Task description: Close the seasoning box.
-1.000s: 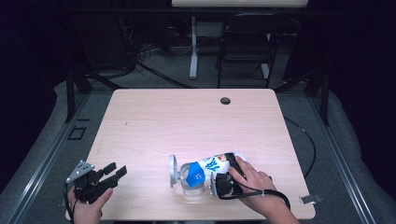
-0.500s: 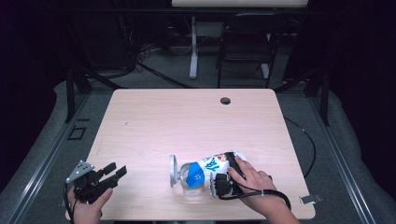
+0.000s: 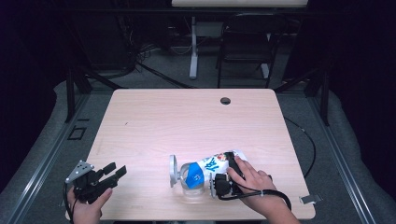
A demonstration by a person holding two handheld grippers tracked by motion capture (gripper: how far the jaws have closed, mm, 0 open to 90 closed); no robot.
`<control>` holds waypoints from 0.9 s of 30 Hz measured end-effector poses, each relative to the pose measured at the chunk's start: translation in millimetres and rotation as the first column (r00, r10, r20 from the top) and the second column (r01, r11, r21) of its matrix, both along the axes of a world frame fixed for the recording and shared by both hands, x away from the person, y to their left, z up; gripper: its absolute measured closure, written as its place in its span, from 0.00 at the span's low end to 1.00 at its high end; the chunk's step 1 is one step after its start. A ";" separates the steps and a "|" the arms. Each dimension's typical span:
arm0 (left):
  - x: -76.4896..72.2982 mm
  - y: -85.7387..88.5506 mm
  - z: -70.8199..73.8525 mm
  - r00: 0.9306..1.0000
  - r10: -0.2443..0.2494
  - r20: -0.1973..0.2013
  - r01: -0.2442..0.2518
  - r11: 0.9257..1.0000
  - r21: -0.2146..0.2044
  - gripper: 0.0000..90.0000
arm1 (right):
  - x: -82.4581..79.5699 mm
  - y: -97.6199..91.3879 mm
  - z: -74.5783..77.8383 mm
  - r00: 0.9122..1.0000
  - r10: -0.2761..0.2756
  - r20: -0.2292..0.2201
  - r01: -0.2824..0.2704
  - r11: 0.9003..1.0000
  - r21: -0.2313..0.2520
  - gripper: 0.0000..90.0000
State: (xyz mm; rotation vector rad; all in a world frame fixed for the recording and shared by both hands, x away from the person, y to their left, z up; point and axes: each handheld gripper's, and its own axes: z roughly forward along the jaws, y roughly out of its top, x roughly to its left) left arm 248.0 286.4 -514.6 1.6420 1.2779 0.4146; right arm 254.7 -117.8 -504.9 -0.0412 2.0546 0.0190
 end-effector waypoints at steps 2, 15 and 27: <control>0.0 -0.2 -0.1 1.000 0.002 0.000 -0.002 1.000 -0.002 0.54 | -0.1 0.4 0.4 1.000 -0.002 0.004 0.002 1.000 -0.008 0.50; 0.4 -0.2 -0.5 1.000 0.004 -0.001 -0.004 1.000 -0.002 0.53 | -0.2 1.1 0.6 1.000 0.005 0.006 -0.005 1.000 -0.018 0.50; 0.4 -0.3 -0.5 1.000 0.003 0.000 -0.003 1.000 -0.001 0.54 | -0.2 2.3 2.4 1.000 0.008 0.003 -0.008 0.999 -0.041 0.51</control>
